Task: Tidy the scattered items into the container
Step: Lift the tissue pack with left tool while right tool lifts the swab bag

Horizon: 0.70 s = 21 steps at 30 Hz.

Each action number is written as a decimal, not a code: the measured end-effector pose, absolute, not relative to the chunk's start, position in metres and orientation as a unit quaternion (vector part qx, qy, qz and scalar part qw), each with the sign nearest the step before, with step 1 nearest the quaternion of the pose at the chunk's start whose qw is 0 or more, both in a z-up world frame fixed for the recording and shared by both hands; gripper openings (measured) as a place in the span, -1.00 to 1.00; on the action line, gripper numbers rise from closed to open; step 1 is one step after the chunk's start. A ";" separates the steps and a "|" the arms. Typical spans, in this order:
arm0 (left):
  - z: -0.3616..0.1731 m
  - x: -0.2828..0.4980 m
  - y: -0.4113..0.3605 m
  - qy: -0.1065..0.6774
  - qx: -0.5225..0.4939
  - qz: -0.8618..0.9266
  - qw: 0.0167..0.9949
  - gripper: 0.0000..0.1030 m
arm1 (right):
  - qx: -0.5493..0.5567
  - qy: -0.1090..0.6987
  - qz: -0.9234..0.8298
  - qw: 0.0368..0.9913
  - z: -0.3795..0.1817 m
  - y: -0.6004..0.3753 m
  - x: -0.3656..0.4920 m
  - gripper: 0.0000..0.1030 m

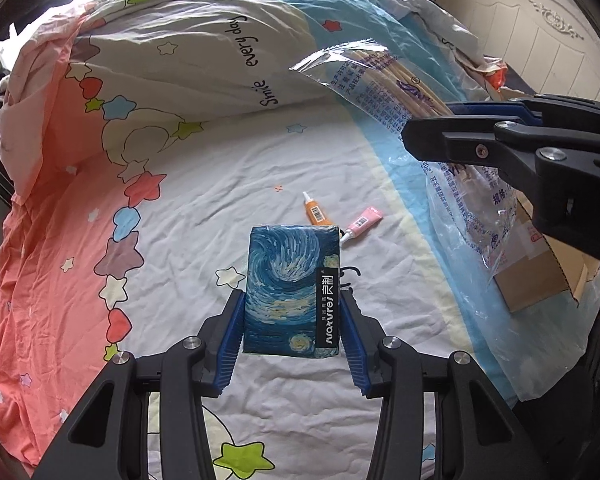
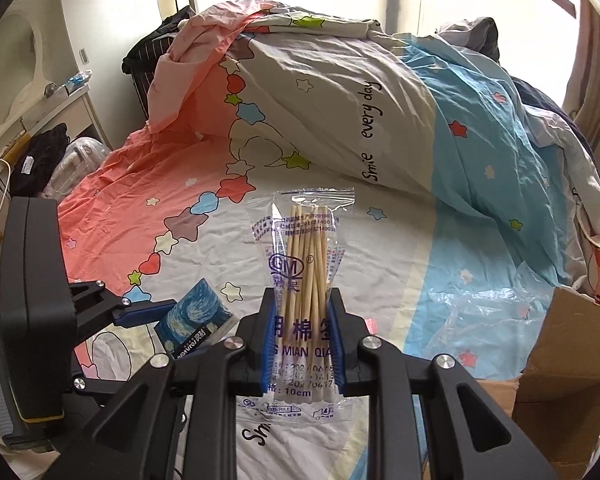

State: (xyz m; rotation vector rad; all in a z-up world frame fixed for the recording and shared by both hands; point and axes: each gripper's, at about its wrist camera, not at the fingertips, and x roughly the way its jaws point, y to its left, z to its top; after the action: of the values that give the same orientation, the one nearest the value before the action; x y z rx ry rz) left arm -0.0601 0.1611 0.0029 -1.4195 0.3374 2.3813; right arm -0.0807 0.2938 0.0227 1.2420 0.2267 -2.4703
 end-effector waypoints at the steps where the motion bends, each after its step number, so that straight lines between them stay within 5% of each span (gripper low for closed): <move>1: 0.005 -0.059 0.163 0.118 -0.499 0.840 0.177 -0.09 | 0.439 0.081 -0.876 0.180 0.025 0.296 -0.078 -0.58; 21: 0.051 -0.046 0.220 0.151 -0.461 0.844 0.229 -0.09 | 0.433 0.037 -0.894 0.110 0.051 0.376 -0.039 -0.58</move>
State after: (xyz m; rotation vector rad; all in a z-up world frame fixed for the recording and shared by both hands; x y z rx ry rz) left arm -0.0460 0.2203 0.0509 -1.2678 0.4169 2.3242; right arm -0.0389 0.3765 0.0510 1.2730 0.1097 -2.6259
